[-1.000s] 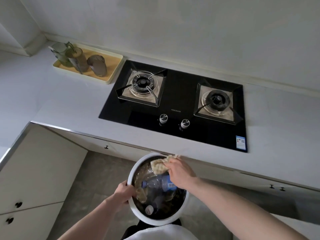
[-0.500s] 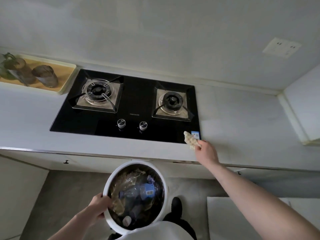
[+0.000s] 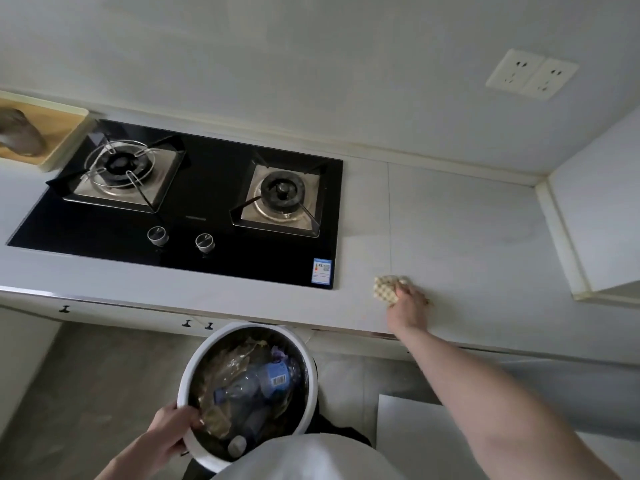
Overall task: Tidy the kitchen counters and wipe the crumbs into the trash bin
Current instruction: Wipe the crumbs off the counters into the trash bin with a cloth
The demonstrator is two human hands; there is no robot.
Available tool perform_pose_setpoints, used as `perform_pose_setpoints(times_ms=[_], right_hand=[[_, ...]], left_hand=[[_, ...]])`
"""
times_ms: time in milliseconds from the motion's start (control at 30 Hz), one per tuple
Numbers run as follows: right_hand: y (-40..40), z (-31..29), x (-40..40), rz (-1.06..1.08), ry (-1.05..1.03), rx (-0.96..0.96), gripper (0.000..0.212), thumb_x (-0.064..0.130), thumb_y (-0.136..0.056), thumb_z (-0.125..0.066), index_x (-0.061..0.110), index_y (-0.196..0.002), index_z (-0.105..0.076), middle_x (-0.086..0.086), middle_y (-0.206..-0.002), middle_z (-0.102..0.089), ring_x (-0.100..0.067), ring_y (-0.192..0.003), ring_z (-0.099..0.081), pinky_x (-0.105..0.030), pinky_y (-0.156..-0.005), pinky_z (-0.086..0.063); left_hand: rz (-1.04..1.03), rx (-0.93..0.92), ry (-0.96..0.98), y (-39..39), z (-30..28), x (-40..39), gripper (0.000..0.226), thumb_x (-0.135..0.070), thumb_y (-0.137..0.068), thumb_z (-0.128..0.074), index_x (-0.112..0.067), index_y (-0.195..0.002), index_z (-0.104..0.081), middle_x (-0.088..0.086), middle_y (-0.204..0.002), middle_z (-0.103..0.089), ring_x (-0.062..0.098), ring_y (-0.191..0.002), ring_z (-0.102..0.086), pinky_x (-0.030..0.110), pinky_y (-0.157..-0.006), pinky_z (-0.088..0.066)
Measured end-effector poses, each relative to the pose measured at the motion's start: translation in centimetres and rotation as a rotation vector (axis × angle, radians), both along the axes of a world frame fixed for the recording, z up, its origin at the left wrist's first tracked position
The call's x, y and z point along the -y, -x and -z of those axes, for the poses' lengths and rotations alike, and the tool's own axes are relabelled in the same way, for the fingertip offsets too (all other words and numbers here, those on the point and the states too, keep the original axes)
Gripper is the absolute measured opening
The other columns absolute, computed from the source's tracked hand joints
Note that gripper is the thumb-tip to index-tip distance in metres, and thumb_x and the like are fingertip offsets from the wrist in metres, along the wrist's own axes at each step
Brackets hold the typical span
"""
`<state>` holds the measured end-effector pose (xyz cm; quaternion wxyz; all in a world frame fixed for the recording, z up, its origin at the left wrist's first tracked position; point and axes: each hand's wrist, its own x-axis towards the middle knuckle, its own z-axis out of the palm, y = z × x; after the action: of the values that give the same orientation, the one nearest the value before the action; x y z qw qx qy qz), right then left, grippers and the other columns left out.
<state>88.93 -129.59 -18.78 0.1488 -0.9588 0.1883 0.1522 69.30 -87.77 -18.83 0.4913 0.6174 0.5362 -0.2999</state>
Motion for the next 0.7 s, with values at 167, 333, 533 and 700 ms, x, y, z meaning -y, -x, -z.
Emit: perform_pose_setpoints(times_ms=[167,333,533,700], right_hand=[[3.6,1.0,-4.8,-0.193,-0.130,0.142,0.053,0.032,-0.096,-0.058,0.024,-0.148,-0.049,0.001,-0.161,-0.033,-0.023,-0.147,-0.033,-0.039,-0.123,-0.030],[3.2,-1.8,-3.8,-0.452,-0.344,0.107,0.044,0.005,-0.096,-0.057,0.023,-0.136,-0.062,0.007,-0.141,-0.060,-0.013,-0.128,-0.055,-0.026,-0.114,-0.039],[-1.2,-3.7,9.4,-0.078,-0.216,0.310,0.048,0.004,-0.094,-0.057,0.026,-0.136,-0.062,0.000,-0.131,-0.067,-0.022,-0.113,-0.063,-0.035,-0.098,-0.054],[-4.2,-3.8,21.2,0.270,0.019,0.261,0.040,0.006,-0.092,-0.054,0.024,-0.125,-0.067,-0.011,-0.120,-0.067,-0.035,-0.109,-0.063,-0.038,-0.090,-0.052]], left_hand=[[-0.010,-0.017,-0.004,0.0,-0.4,4.8,0.024,0.015,-0.080,-0.051,0.006,-0.097,-0.064,0.025,-0.078,-0.063,0.035,-0.068,-0.062,0.035,-0.058,-0.055],[0.023,-0.029,-0.038,-1.0,0.4,7.2,0.022,0.015,-0.080,-0.051,0.007,-0.096,-0.064,0.026,-0.079,-0.063,0.036,-0.069,-0.062,0.037,-0.061,-0.055],[0.058,-0.081,-0.041,-1.7,2.1,9.2,0.026,0.019,-0.076,-0.054,0.010,-0.098,-0.063,0.030,-0.083,-0.063,0.040,-0.073,-0.063,0.046,-0.067,-0.055],[0.058,-0.070,-0.057,-2.0,1.6,10.6,0.022,0.021,-0.076,-0.051,0.010,-0.093,-0.062,0.027,-0.075,-0.060,0.035,-0.066,-0.059,0.038,-0.061,-0.051]])
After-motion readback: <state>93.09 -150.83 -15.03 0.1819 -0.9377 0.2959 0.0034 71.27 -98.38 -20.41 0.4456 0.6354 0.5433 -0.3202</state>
